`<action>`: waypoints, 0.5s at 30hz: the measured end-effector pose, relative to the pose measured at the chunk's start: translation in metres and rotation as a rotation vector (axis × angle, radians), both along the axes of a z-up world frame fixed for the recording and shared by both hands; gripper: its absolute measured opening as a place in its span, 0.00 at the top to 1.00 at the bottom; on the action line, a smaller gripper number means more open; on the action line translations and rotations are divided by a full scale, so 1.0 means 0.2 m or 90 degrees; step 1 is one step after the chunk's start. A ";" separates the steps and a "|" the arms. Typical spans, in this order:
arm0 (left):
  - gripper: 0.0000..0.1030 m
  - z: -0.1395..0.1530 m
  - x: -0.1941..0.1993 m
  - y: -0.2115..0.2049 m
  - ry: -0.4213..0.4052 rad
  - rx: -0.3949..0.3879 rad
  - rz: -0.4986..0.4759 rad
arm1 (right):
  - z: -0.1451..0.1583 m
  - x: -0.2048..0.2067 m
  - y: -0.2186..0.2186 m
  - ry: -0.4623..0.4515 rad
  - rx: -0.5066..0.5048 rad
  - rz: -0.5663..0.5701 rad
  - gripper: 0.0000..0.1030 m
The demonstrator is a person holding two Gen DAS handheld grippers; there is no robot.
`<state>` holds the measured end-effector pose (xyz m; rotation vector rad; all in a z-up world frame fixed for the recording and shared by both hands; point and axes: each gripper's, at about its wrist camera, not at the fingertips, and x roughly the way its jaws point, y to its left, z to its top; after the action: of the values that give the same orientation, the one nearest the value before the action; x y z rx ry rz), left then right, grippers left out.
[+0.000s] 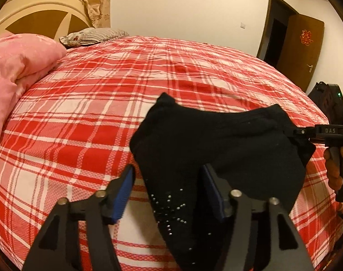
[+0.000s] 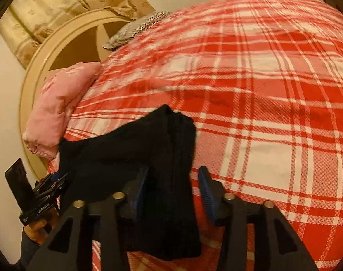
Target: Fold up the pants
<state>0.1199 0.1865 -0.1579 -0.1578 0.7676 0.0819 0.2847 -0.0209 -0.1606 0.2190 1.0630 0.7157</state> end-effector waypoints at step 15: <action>0.22 0.18 -0.19 -0.10 -0.036 0.040 0.020 | 0.27 -0.25 -0.13 -0.145 -0.080 -0.037 0.42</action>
<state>0.0814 0.1659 -0.1221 -0.1113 0.7050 0.1308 0.2340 -0.0473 -0.1057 0.0590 0.8767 0.6035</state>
